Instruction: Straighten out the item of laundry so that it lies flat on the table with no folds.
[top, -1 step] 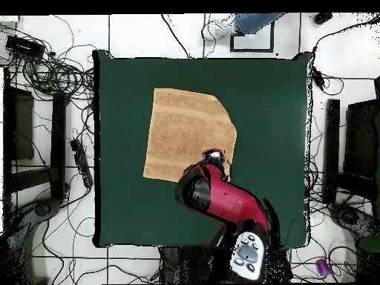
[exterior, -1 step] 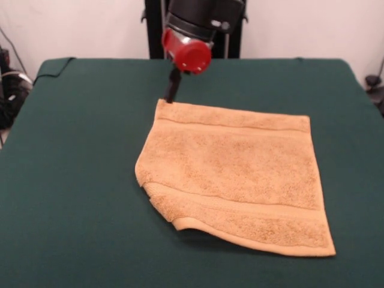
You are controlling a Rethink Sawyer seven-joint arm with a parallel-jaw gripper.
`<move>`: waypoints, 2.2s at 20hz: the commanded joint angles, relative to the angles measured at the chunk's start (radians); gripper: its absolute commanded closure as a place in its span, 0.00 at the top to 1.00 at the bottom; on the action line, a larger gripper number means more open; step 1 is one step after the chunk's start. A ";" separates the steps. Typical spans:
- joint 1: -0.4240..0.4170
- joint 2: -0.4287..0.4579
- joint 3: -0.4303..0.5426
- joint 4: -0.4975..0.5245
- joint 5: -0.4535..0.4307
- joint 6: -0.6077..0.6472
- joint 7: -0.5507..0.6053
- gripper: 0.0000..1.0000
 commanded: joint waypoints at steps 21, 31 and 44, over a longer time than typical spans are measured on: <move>-0.039 0.158 0.203 -0.025 0.098 0.067 0.067 0.00; -0.157 0.174 0.348 -0.022 -0.015 -0.103 0.068 0.00; -0.206 0.161 0.436 0.019 -0.006 0.012 0.106 0.00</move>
